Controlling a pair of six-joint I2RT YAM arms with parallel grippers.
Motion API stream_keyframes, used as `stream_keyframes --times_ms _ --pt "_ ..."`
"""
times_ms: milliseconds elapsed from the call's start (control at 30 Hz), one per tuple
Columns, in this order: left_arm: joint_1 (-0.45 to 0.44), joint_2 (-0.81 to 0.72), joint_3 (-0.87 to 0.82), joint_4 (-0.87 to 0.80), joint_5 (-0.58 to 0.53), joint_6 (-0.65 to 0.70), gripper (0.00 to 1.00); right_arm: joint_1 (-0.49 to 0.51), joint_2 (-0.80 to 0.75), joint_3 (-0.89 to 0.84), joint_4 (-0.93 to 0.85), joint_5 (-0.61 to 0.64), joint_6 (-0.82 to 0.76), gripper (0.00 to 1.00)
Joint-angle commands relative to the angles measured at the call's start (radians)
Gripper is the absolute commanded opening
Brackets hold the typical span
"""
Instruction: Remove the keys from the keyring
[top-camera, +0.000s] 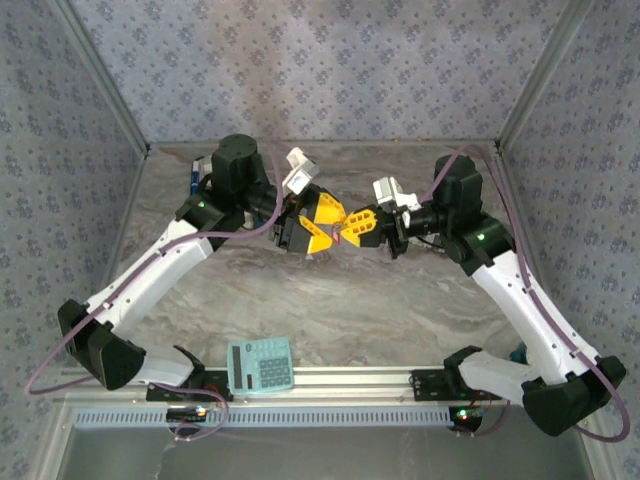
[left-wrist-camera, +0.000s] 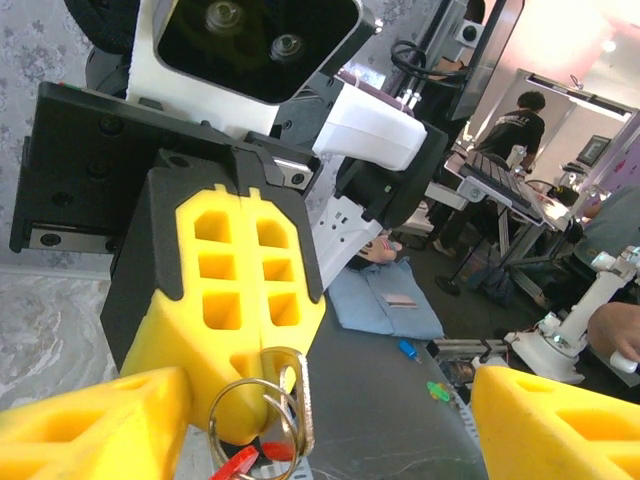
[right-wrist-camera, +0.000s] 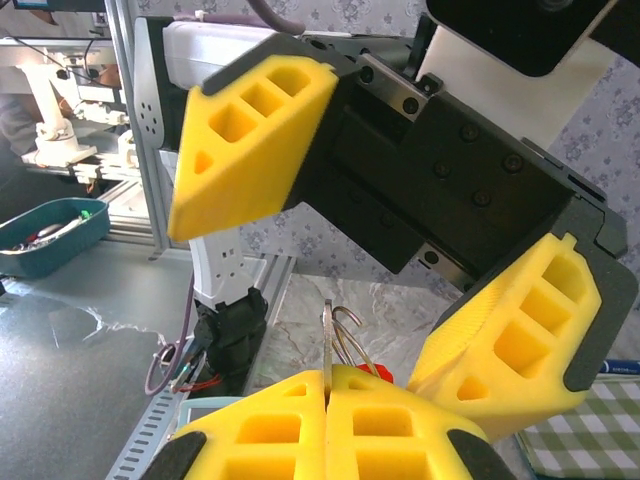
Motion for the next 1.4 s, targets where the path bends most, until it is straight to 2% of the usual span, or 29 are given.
stream_keyframes --times_ms 0,300,533,667,933,1367 --pt "-0.021 0.011 0.038 -0.104 0.05 0.088 0.7 0.011 0.006 0.029 0.016 0.001 0.016 0.0" --pt "0.0 -0.001 0.035 -0.127 0.044 0.111 0.6 0.003 -0.002 0.012 0.014 0.029 0.01 0.0" --pt "0.037 -0.029 -0.006 -0.089 -0.004 0.085 0.62 -0.004 -0.009 -0.005 0.041 0.041 0.031 0.0" --pt "0.06 -0.058 -0.09 0.074 -0.068 -0.021 0.68 -0.001 -0.016 -0.01 0.063 0.037 0.049 0.0" --pt "0.111 -0.116 -0.259 0.474 -0.145 -0.268 0.69 0.007 -0.017 -0.007 0.095 0.024 0.08 0.0" --pt "0.074 -0.11 -0.229 0.437 -0.138 -0.244 0.56 0.023 -0.018 -0.014 0.109 0.037 0.089 0.0"
